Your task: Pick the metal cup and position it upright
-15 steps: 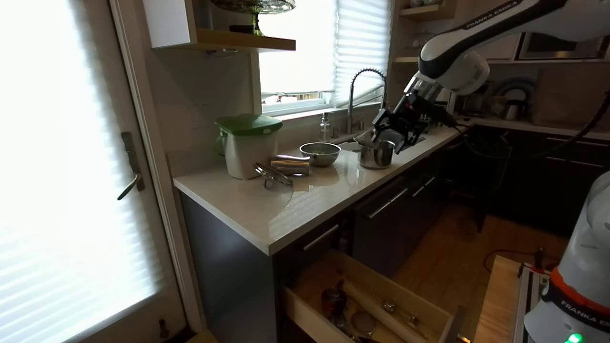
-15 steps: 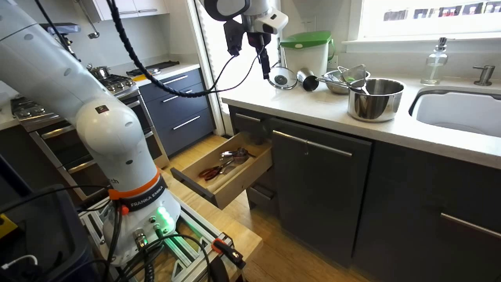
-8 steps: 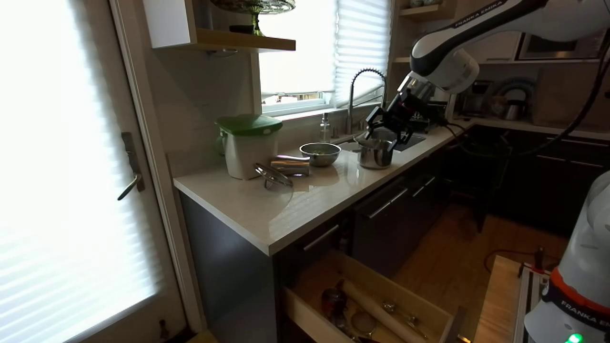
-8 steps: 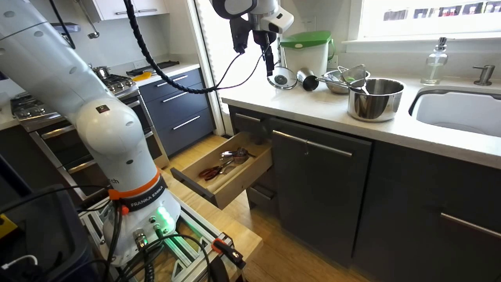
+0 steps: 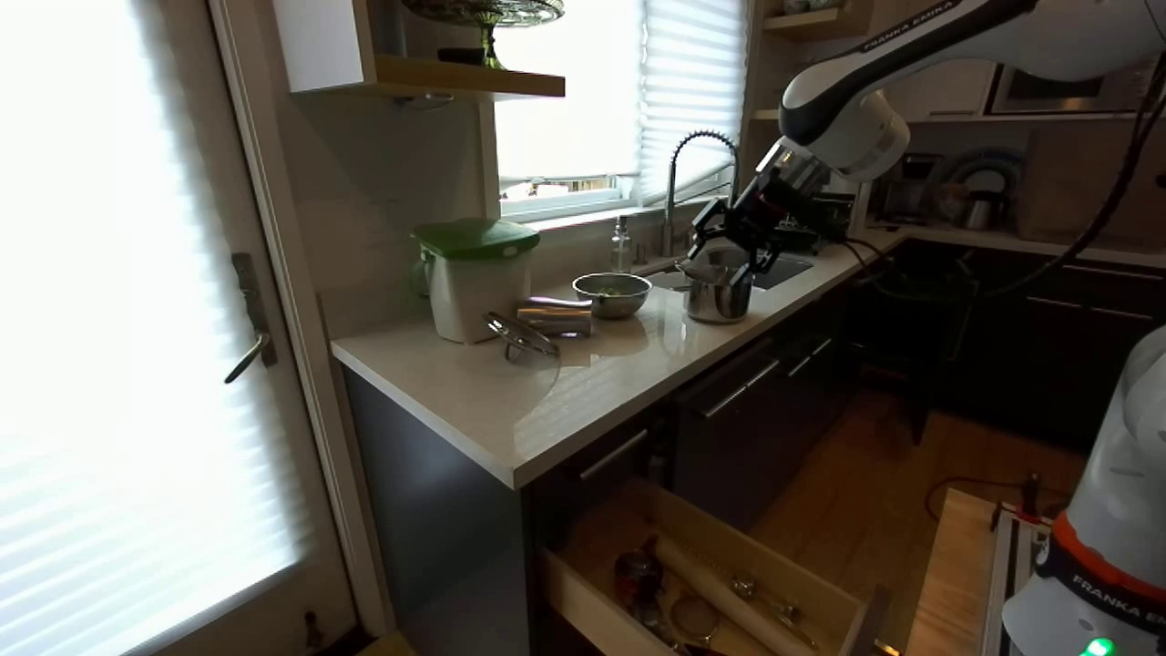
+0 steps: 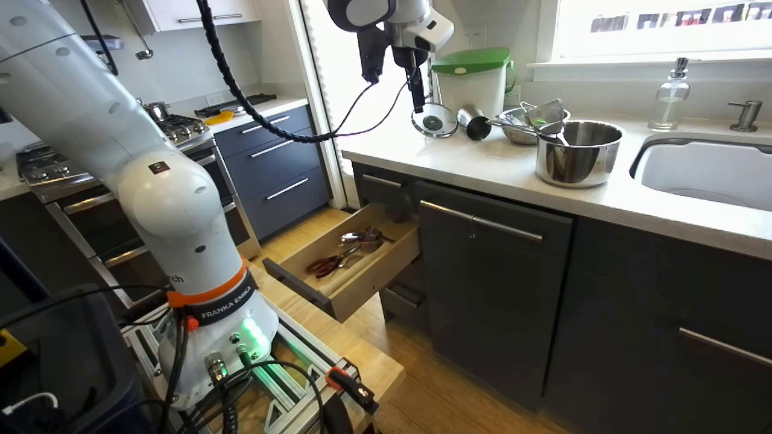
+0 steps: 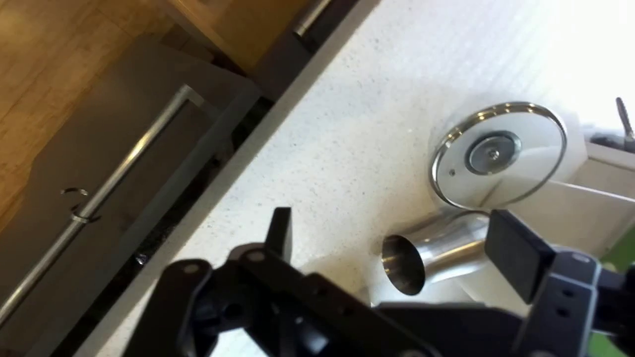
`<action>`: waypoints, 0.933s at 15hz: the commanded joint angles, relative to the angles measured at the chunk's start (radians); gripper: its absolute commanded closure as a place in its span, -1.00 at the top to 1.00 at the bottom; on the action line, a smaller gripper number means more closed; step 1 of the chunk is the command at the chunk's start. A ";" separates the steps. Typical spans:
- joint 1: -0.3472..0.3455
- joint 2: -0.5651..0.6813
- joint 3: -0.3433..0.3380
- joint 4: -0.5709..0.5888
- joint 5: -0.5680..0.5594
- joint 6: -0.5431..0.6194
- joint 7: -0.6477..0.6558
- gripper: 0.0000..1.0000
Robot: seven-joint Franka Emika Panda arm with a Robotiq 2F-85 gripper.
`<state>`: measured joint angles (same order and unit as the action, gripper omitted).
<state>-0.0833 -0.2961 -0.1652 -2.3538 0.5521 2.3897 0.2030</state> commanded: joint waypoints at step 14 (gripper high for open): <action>0.178 0.619 -0.063 0.474 0.598 0.297 -0.388 1.00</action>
<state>0.0927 0.2997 -0.2188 -1.8922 1.1678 2.6614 -0.1979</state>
